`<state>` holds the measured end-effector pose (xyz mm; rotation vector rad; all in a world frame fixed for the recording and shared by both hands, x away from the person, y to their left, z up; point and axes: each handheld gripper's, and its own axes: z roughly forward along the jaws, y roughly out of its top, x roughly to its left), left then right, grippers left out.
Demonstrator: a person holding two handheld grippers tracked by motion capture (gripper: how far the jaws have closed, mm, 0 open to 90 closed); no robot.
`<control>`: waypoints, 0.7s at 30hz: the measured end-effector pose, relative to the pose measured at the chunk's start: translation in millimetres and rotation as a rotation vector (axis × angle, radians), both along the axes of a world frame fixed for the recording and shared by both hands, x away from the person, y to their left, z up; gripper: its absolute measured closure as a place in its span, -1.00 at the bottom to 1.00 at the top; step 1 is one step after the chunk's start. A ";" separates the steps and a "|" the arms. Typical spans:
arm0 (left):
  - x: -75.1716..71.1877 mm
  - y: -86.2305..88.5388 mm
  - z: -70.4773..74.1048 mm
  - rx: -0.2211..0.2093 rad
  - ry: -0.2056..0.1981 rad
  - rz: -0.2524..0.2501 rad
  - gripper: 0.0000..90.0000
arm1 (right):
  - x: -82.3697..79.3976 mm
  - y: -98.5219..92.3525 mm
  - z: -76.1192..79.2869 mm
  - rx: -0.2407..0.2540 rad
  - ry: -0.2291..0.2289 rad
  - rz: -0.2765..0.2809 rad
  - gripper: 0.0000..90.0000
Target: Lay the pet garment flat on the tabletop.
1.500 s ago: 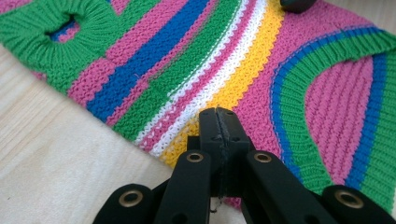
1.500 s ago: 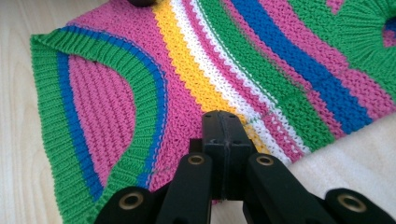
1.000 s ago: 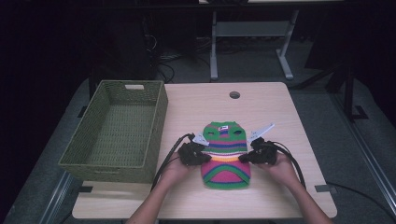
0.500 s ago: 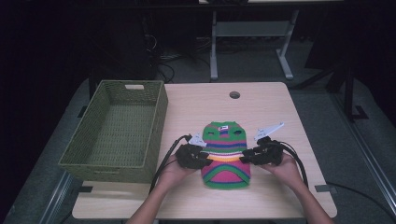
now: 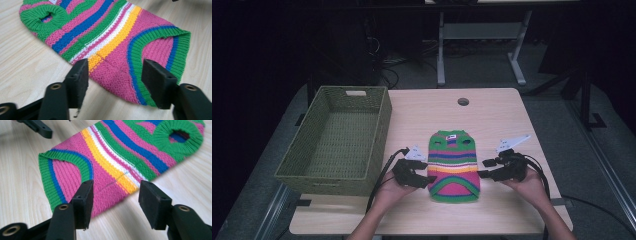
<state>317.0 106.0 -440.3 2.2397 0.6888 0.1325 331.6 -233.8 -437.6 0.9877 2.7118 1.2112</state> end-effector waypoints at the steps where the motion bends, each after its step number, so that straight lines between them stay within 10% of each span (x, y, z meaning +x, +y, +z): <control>1: -1.6 0.7 0.7 -0.001 -0.007 0.005 -0.20 | -1.2 -2.6 -0.5 0.002 -0.001 -0.008 -0.02; 21: -25.5 16.7 -2.1 -0.004 -0.022 0.019 -0.40 | -18.8 -28.9 -3.5 0.018 0.008 -0.049 -0.17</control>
